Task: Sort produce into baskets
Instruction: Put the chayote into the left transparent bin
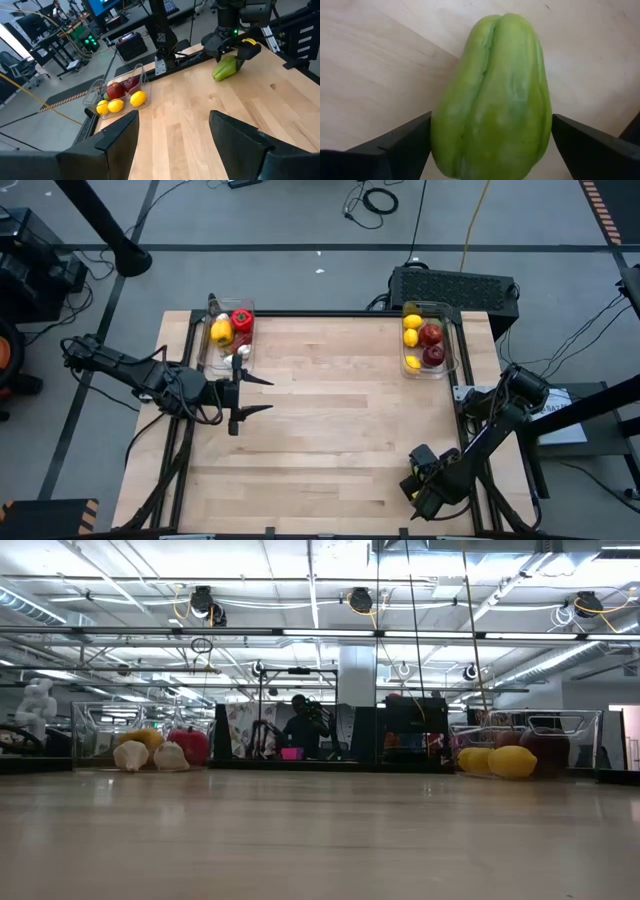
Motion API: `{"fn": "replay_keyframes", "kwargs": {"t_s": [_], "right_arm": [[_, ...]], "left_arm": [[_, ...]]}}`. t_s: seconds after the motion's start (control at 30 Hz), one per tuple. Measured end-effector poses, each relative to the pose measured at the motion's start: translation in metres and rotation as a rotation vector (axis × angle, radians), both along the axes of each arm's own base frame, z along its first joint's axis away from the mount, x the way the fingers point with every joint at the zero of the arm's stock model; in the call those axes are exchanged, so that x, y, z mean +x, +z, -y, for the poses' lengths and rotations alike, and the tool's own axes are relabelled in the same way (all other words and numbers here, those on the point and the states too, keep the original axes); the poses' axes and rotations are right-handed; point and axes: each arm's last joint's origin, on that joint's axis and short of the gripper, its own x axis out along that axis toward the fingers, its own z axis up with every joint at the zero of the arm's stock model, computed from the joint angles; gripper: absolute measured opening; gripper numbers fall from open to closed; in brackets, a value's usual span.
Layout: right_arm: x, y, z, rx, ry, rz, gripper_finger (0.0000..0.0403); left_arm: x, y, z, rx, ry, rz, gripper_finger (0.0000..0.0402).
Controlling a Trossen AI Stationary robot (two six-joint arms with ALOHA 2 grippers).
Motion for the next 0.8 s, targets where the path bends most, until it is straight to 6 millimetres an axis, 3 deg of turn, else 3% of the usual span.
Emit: {"fn": "replay_keyframes", "kwargs": {"t_s": [0.8], "right_arm": [[0.0003,0.0000,-0.0003,0.004,0.038,0.000,0.0377]], "left_arm": [[0.0000,0.0002,-0.0005,0.006,0.018,0.003,0.0248]]}}
